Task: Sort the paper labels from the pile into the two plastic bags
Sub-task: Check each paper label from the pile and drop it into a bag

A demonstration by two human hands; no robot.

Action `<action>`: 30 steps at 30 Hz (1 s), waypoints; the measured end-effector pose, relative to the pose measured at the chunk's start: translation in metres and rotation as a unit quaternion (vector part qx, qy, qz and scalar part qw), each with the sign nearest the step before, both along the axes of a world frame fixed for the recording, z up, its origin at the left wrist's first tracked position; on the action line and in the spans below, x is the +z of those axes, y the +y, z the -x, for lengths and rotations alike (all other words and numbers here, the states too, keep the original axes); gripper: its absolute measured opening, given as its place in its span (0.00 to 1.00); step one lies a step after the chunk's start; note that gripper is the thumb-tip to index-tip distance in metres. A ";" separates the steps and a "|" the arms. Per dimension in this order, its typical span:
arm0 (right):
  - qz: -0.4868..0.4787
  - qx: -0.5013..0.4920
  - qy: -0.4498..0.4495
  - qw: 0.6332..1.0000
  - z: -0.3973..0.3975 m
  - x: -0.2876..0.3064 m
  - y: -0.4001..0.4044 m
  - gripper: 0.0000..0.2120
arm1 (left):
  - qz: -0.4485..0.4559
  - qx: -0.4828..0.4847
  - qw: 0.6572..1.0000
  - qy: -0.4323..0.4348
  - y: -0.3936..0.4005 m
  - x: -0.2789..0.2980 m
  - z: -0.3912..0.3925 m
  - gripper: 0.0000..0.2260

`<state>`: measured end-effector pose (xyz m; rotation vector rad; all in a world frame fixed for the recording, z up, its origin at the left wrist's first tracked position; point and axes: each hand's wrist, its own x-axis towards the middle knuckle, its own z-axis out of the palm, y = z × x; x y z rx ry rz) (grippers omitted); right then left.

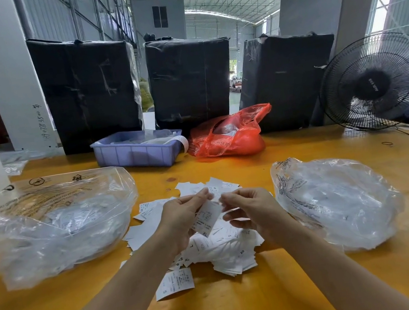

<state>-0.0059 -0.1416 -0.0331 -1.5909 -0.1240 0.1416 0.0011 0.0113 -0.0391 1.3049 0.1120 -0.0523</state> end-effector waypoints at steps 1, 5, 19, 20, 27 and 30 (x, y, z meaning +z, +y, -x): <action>0.015 0.001 -0.003 1.000 0.001 0.000 0.000 0.09 | -0.002 0.000 1.000 -0.002 0.000 0.000 0.000 0.07; 0.046 -0.002 -0.027 0.999 0.002 -0.001 0.003 0.03 | -0.005 -0.016 1.000 0.005 0.000 0.001 0.001 0.07; 0.051 -0.066 -0.149 0.985 -0.001 -0.001 0.003 0.01 | -0.220 -0.126 0.967 0.011 0.032 0.013 -0.004 0.09; 0.050 -0.068 -0.153 0.985 -0.001 -0.001 0.003 0.01 | -0.229 -0.133 0.964 0.009 0.033 0.014 -0.004 0.08; 0.047 -0.061 -0.156 0.985 0.003 0.001 0.002 0.02 | -0.224 -0.078 0.971 0.012 0.047 0.025 -0.007 0.08; 0.043 -0.065 -0.154 0.985 0.002 0.000 -0.002 0.03 | -0.220 -0.009 0.976 0.004 0.070 0.037 -0.009 0.07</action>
